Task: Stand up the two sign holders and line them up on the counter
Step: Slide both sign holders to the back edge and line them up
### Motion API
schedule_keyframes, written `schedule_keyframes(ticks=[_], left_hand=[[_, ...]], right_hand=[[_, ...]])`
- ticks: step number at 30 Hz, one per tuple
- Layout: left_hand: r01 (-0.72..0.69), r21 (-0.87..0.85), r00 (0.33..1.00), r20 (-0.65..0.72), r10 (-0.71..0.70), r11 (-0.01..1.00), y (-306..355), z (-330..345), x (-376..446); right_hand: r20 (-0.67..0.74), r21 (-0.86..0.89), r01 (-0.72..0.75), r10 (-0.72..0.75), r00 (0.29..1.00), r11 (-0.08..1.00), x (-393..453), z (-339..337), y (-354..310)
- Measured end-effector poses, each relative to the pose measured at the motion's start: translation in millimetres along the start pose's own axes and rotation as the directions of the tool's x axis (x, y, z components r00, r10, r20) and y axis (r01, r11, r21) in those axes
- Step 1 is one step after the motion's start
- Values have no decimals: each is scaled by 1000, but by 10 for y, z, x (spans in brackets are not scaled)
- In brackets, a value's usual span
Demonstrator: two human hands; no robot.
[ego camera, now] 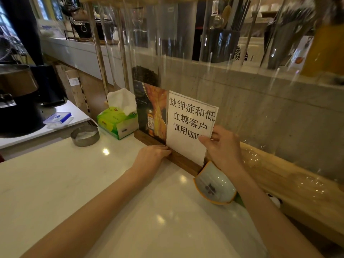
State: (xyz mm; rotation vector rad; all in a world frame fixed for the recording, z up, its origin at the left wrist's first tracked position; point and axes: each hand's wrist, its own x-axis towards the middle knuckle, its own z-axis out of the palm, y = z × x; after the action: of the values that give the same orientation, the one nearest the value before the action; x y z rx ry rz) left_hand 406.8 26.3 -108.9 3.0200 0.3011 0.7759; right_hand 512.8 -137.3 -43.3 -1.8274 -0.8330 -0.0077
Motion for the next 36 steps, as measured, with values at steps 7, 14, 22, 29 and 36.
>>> schedule_keyframes(ticks=[7,14,22,29,36], left_hand=[[100,-119,992,85,-90,988,2,34,13],[164,-163,982,123,-145,973,-53,-32,42],[311,-85,948,97,-303,947,-219,-71,55],[359,-139,933,79,-352,923,-316,65,43],[368,-149,930,48,-365,918,-323,133,50]], right_hand=[[13,-9,5,-5,1000,1000,18,-8,21],[159,44,-15,8,987,999,150,-168,-262],[253,-396,438,-363,897,807,828,75,-1145],[468,-482,430,-191,863,763,1088,513,-1044],[438,-491,419,-199,877,764,1110,545,-1032]])
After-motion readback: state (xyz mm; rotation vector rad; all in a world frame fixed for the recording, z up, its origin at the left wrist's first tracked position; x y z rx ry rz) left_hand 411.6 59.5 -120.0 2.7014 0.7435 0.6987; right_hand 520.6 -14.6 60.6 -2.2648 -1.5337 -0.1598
